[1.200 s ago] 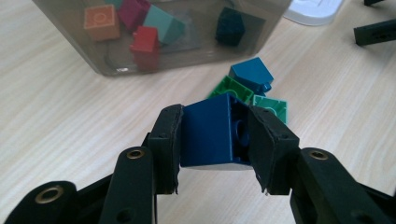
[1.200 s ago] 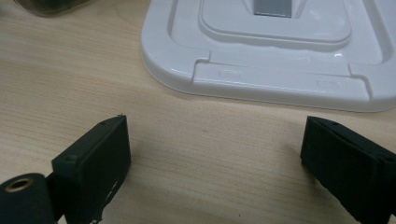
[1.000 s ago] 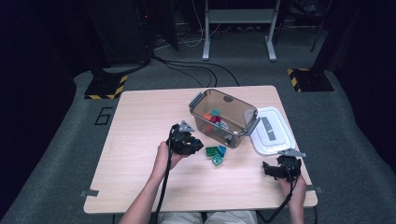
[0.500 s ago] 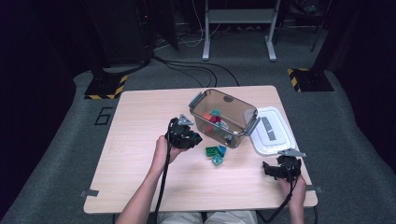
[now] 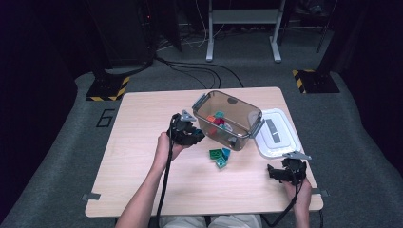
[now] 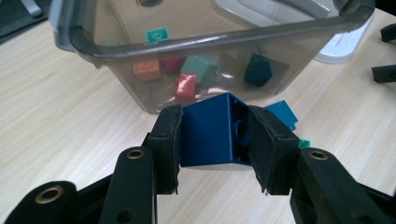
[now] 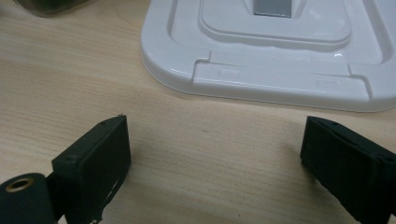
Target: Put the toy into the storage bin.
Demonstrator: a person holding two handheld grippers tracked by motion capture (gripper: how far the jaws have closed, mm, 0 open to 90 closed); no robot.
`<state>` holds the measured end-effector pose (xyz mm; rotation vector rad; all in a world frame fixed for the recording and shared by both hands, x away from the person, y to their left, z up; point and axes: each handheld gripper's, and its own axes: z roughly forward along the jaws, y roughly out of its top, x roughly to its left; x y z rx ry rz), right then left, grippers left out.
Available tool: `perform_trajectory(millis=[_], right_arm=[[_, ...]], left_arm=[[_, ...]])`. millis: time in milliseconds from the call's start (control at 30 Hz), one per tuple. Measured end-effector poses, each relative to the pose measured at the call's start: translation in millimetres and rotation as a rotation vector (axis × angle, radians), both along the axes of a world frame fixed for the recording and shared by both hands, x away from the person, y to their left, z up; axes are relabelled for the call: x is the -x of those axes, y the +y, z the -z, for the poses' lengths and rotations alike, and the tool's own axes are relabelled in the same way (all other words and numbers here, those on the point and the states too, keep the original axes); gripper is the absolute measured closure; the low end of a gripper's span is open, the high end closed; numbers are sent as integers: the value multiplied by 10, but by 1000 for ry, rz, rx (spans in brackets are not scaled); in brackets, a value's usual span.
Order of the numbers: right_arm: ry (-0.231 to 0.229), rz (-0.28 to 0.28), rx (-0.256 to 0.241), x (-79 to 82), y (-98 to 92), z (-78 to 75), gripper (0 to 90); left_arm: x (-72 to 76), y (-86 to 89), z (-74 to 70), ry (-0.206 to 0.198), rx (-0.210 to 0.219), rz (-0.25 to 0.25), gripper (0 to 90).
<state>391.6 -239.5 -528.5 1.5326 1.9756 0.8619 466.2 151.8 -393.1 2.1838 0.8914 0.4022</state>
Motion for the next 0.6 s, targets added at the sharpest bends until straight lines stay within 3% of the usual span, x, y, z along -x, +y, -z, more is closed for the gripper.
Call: perform_trajectory(millis=[600], right_arm=[[0,2,0,0,0,0,80]], left_arm=[[-160,-29,-307,-30,-22,-18,567]])
